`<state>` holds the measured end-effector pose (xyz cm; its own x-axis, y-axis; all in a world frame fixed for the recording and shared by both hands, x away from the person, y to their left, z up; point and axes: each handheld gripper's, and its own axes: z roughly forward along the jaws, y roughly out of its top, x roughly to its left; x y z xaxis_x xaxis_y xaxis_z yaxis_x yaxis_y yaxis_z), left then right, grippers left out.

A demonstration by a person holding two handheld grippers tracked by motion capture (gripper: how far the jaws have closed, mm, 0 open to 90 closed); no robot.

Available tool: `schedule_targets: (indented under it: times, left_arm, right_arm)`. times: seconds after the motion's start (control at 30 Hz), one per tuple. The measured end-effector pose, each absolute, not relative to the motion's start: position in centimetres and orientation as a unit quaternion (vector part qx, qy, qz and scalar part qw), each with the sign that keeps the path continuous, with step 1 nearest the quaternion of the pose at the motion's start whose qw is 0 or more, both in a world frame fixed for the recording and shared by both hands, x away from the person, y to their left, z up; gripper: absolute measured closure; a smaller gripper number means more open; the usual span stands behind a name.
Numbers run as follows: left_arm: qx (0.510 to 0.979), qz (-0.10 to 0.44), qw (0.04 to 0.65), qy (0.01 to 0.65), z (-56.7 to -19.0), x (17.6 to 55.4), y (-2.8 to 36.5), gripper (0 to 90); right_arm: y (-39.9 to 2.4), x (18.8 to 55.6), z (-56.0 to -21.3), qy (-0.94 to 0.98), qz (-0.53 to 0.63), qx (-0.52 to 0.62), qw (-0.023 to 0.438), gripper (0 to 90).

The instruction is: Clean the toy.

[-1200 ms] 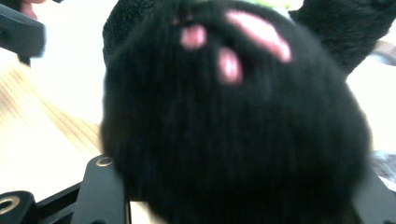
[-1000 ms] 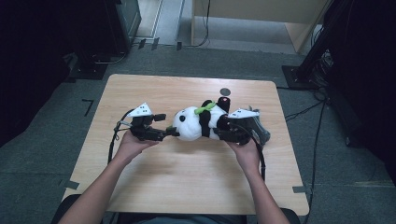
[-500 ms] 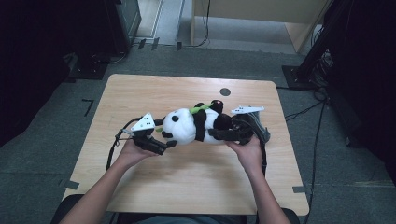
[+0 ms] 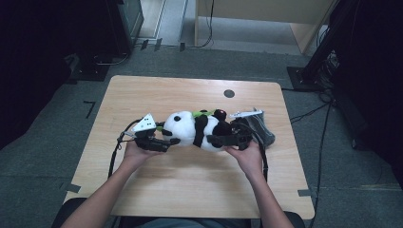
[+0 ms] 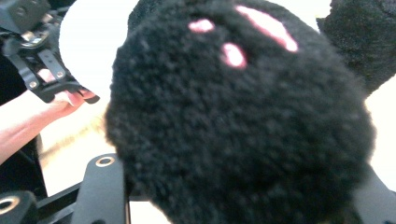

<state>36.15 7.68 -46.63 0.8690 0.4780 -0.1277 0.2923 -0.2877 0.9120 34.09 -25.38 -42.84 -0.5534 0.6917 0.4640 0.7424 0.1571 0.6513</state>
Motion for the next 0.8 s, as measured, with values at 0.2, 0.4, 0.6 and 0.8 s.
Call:
schedule_targets:
  times: [0.2, 0.4, 0.6, 0.8]
  left_arm:
    - [0.799, 0.065, 0.535, 0.266, -46.0, 36.1, 7.4, 46.1]
    - [0.797, 0.049, 0.535, 0.274, -45.0, 36.5, 8.0, 51.8]
    - [0.771, 0.027, 0.558, 0.305, -44.6, 37.2, 9.8, 53.3]
    - [0.746, 0.001, 0.583, 0.322, -43.6, 37.7, 11.1, 52.3]
  right_arm:
    - [-25.7, 34.3, -43.1, -0.761, -0.452, -0.465, -0.019, 23.3]
    - [-27.1, 34.5, -43.9, -0.747, -0.499, -0.438, -0.029, 17.4]
    - [-27.8, 33.6, -43.2, -0.758, -0.511, -0.393, -0.104, 17.6]
    - [-28.4, 32.9, -44.4, -0.762, -0.522, -0.365, -0.117, 14.7]
